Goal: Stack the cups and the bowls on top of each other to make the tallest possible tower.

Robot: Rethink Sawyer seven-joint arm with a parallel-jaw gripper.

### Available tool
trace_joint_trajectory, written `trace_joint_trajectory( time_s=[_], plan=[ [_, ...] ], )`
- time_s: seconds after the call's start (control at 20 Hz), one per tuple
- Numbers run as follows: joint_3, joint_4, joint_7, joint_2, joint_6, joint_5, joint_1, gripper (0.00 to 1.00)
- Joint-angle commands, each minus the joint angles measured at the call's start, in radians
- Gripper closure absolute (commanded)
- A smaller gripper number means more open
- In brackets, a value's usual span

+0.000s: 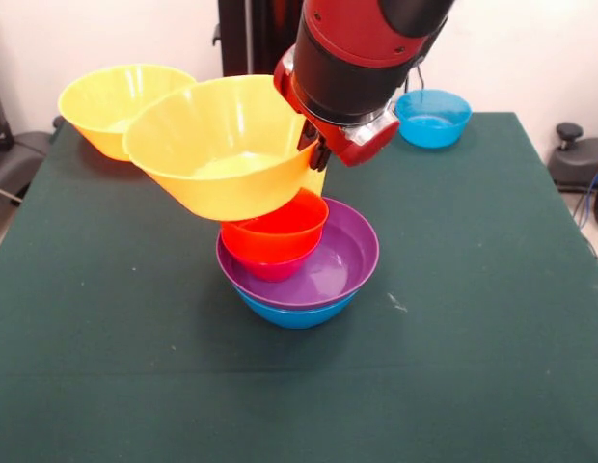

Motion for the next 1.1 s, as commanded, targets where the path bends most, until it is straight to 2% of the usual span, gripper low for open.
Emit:
trace_joint_trajectory(
  time_s=[0.05,0.3,1.1],
  plan=[
    [0.083,0.086,0.019,-0.009,-0.083,-0.053,-0.008,1.00],
    [0.085,0.111,0.037,-0.025,-0.094,-0.042,0.003,1.00],
    [0.098,0.062,0.106,0.023,-0.122,-0.008,0.020,1.00]
  ],
)
